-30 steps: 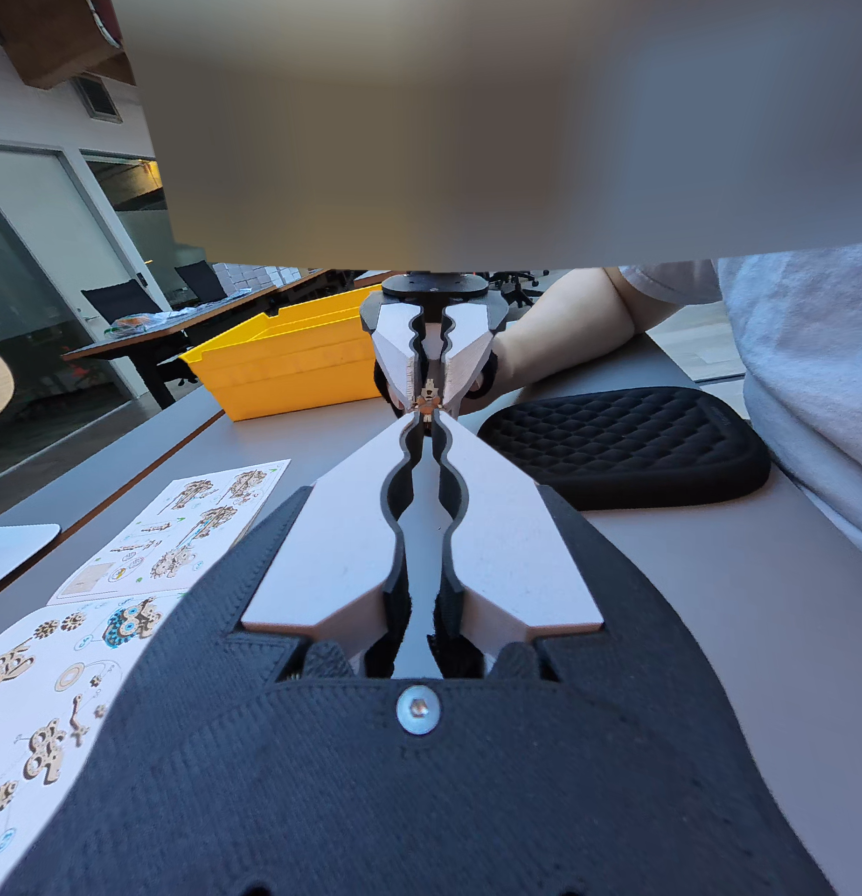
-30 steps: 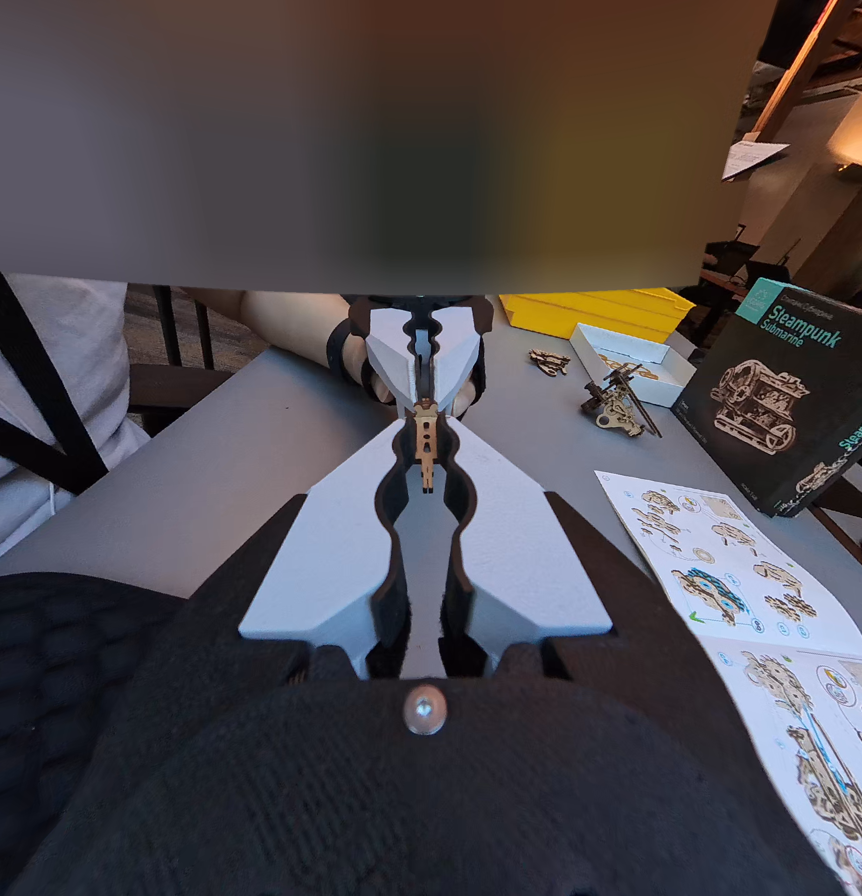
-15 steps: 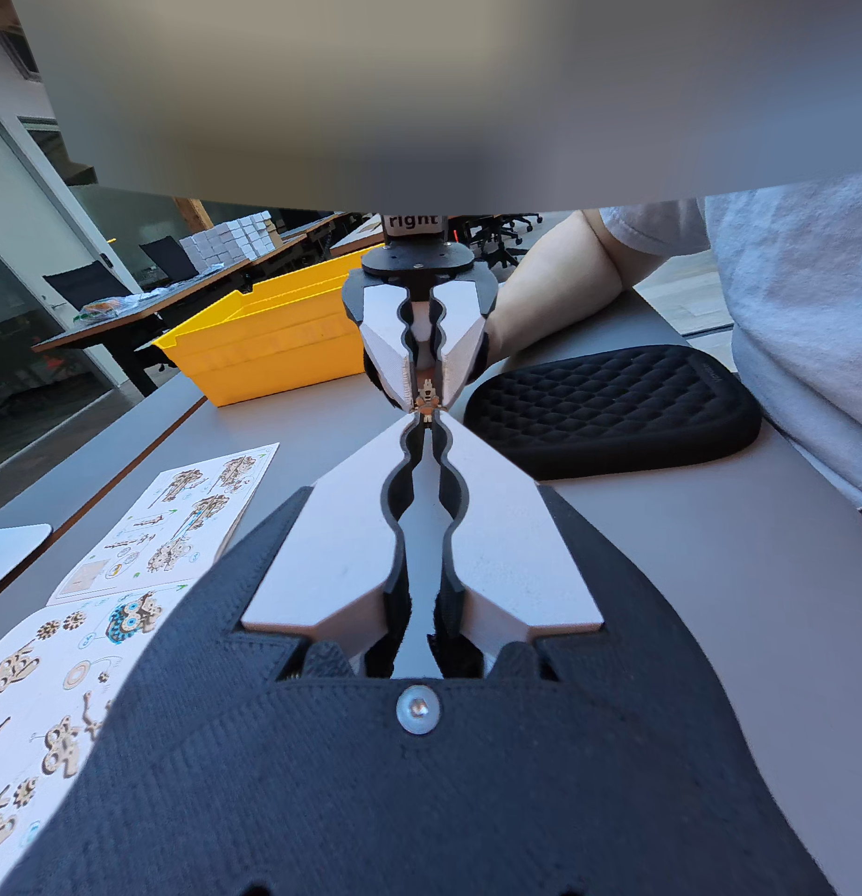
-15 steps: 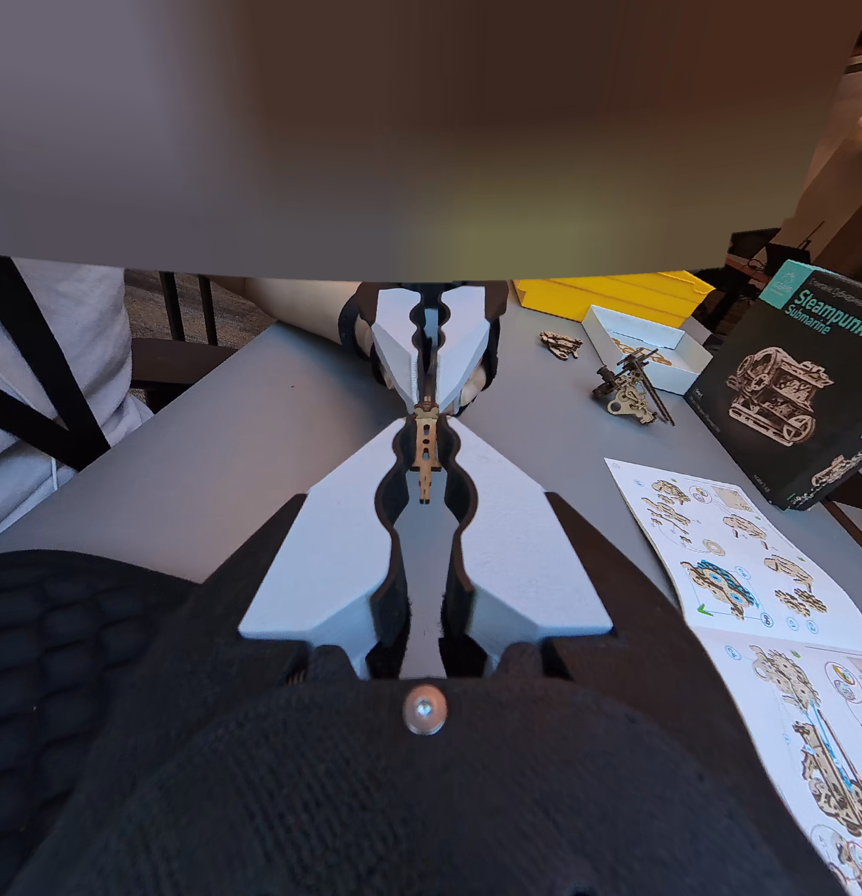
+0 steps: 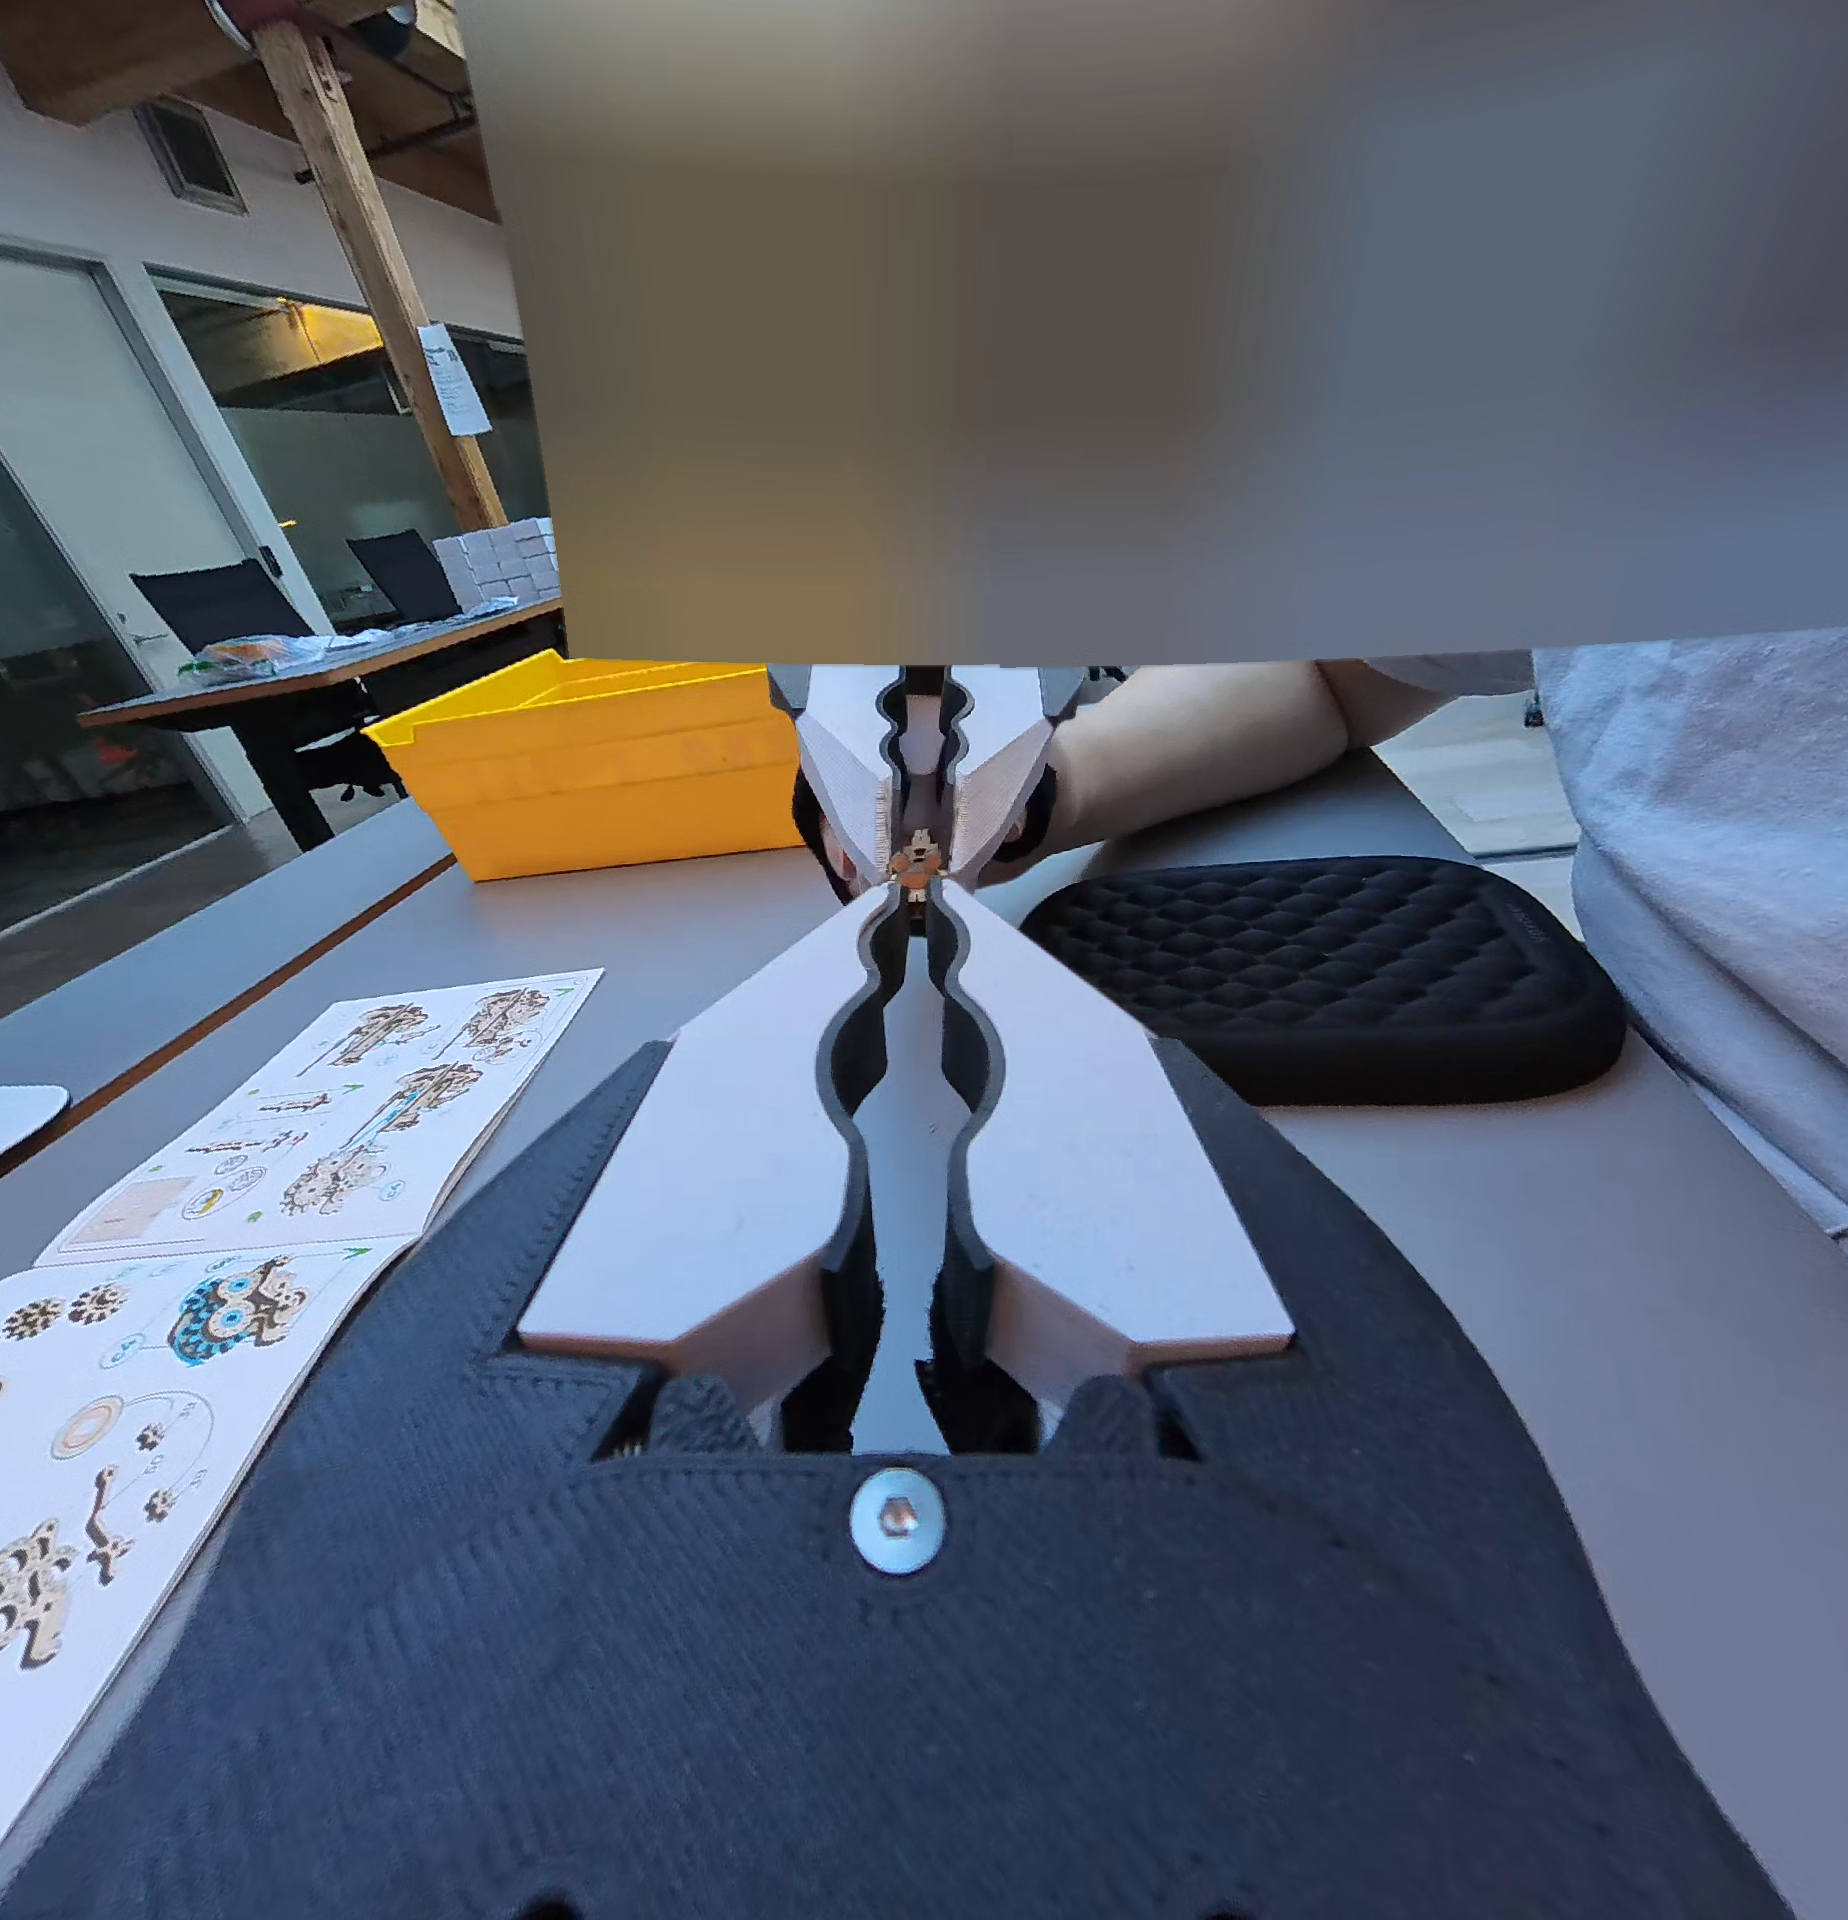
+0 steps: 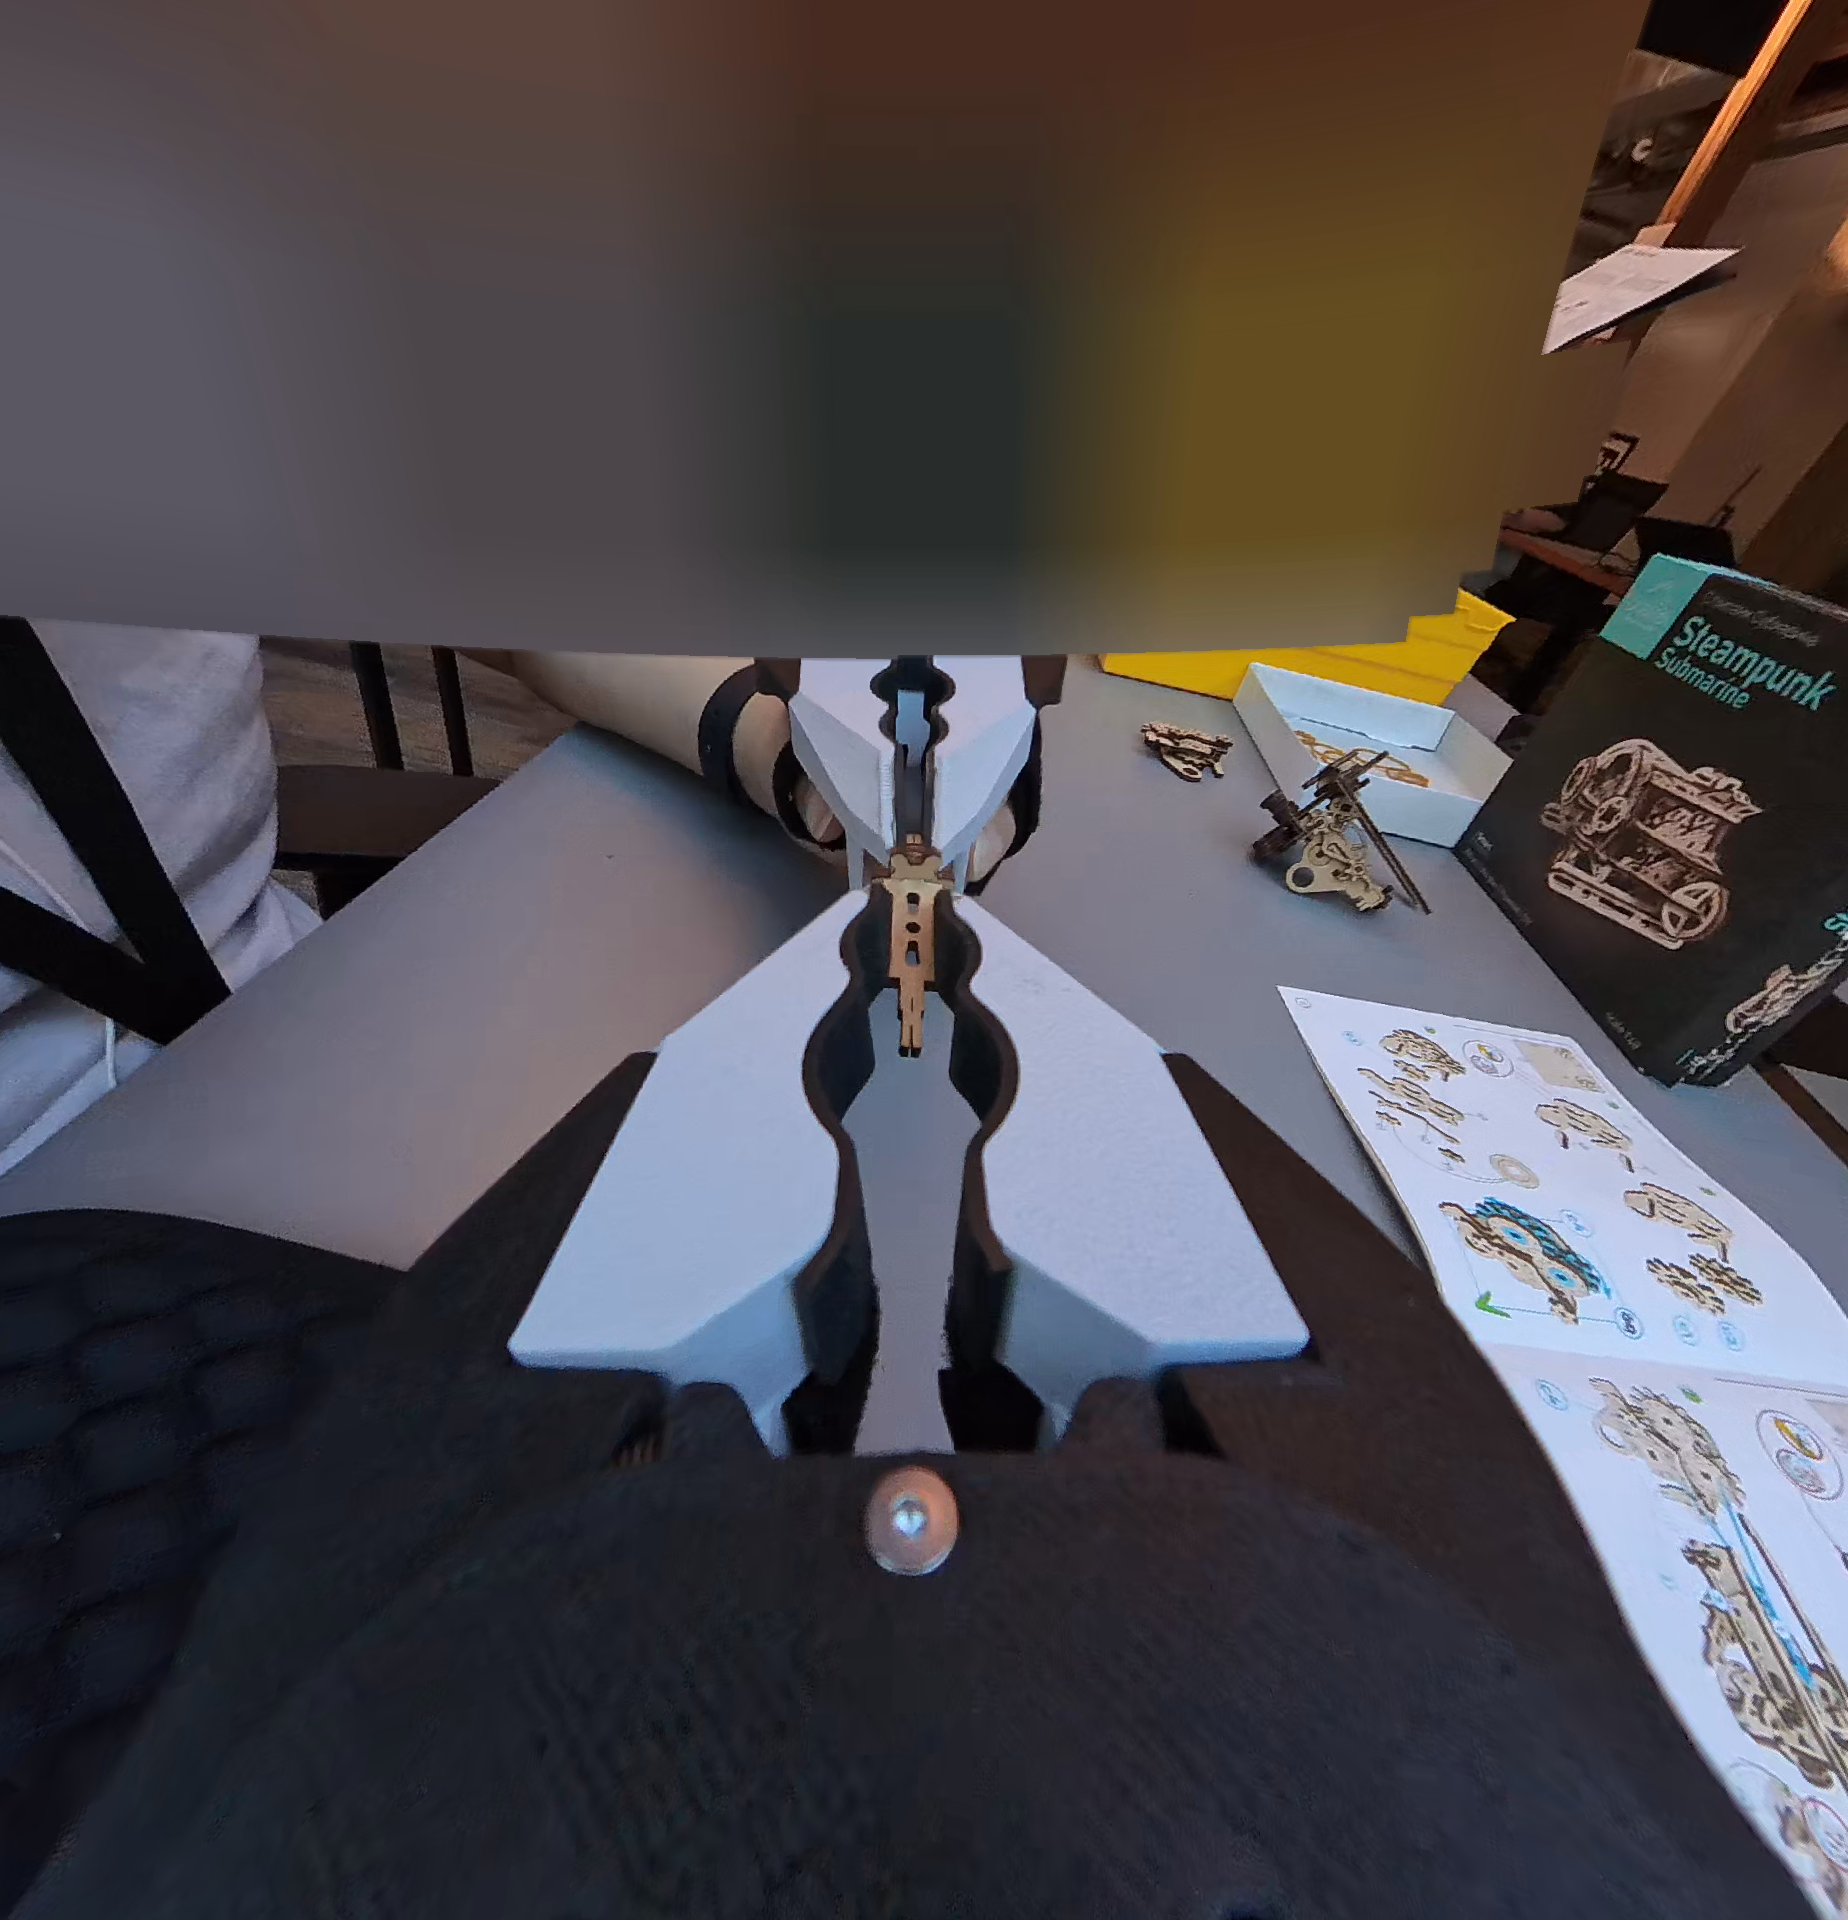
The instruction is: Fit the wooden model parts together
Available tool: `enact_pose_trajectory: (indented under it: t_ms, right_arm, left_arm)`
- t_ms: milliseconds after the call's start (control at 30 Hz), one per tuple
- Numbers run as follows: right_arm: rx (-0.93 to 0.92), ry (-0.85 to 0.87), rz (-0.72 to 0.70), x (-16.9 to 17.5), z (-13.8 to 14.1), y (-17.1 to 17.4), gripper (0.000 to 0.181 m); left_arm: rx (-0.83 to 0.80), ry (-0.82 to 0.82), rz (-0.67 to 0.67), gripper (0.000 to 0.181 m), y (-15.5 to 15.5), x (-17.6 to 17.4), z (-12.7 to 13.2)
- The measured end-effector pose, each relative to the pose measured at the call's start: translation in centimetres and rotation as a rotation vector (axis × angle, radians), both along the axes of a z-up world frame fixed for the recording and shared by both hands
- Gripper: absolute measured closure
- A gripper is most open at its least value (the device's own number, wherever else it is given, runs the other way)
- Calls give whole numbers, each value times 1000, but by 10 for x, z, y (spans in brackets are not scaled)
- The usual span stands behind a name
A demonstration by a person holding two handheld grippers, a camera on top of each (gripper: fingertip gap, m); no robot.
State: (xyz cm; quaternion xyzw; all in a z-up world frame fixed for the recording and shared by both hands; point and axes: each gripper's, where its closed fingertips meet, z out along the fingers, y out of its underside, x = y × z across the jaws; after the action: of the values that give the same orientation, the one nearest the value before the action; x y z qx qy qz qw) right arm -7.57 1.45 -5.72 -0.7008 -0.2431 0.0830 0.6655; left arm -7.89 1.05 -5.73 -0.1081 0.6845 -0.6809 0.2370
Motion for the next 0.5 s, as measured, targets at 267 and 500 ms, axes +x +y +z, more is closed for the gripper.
enact_pose_trajectory:
  t_ms: [267, 500]
  right_arm:
    - [14, 52, -84, 5, 3, 2, 176]
    - [9, 71, -150, 11, 2, 5, 176]
  left_arm:
    - [33, -91, 124, 180, 2, 5, 3]
    - [70, -123, 223, 180, 6, 13, 2]
